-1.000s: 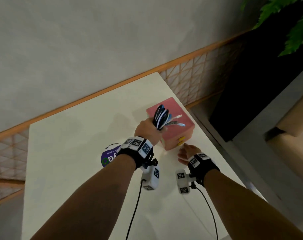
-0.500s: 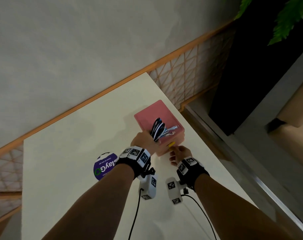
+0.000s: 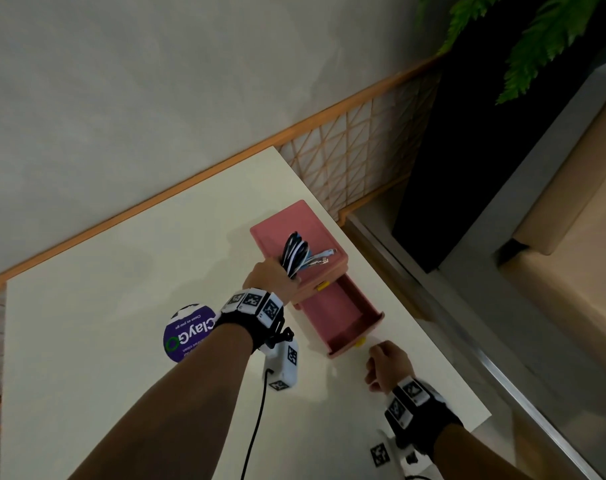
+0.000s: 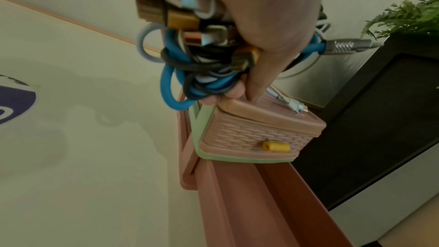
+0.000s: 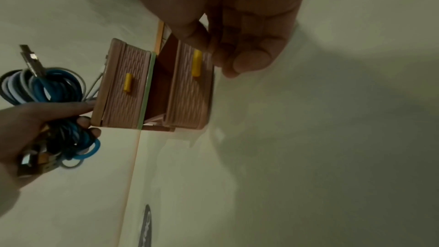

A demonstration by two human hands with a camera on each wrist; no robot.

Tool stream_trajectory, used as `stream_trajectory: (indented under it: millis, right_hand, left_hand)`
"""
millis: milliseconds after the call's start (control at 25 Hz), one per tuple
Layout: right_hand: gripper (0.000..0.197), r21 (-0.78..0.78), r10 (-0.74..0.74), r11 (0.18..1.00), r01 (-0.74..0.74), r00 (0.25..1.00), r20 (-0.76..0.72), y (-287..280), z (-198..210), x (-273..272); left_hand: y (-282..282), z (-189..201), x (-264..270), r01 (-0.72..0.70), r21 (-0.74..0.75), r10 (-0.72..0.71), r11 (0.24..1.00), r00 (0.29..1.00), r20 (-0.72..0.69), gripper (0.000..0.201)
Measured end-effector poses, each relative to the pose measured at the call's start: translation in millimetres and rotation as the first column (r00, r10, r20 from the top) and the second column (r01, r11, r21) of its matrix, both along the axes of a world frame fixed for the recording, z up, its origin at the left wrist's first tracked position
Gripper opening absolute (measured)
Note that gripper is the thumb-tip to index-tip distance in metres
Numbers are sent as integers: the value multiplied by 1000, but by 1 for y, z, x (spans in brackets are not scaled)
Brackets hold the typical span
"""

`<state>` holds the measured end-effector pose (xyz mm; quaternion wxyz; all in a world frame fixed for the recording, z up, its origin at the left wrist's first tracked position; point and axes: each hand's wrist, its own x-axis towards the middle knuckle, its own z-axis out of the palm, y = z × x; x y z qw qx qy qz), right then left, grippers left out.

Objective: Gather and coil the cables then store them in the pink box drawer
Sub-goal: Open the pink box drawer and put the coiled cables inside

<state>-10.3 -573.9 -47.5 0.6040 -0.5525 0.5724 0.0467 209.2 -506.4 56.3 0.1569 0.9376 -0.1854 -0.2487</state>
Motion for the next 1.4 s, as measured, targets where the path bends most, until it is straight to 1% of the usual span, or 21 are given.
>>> stream_trajectory:
  millis: [80,200,240,320,400,480,560,600,680,800,880,1040,1200,1400]
  right_hand:
    - [20,9,-31,999,30,999,26,-1,1,-2]
    - [31,74,-73,995,68,996,55,-3,7,3]
    - [34,92,-74,993,68,995,65,-2,8,6]
    - [33,78,-40,996,35,998,58,2,9,13]
    - [31,53,-19,998,17,999,36,7,9,21]
    - [31,63,-36,997,33,999,38,9,9,27]
    - [29,84,-45,996,41,998,47,8,10,28]
    - [29,79,-31,996,27,998,48,8,11,27]
    - [28,54,6,999,-8,999,37,8,12,22]
    - [32,47,33,998,-35,999,41,9,10,13]
    - [32,44,58,997,-60,997,52,10,7,11]
    - [31,31,43,999,-44,998,52,7,6,7]
    - [32,22,46,999,-46,999,27,8,4,-2]
    - [34,-2,120,993,-120,992,38,8,4,-7]
  left_hand:
    - [1,0,0,4,-15,-4,1000,1000,-1,20]
    - [1,0,0,-1,-36,1,999,1000,2,20]
    - [2,0,-1,-3,-40,3,999,1000,3,22]
    - [2,1,-3,-2,-43,2,999,1000,2,25]
    - [3,2,-3,5,-37,-6,999,1000,-19,33]
    - [1,4,-3,64,17,-64,998,997,-35,44]
    - [-3,4,-5,135,88,-135,987,991,-14,50]
    - [-4,4,-6,150,99,-152,984,988,12,52]
    - [-5,3,-6,140,85,-145,987,988,53,56]
    - [-8,0,-6,127,94,-134,987,989,64,60]
    - [-7,-1,-6,131,104,-138,986,989,61,58]
    - [-7,-3,-6,113,87,-119,990,990,69,46]
    - [-6,-4,-6,93,86,-99,992,993,68,50]
    - [-6,-5,-7,93,87,-100,992,992,83,47]
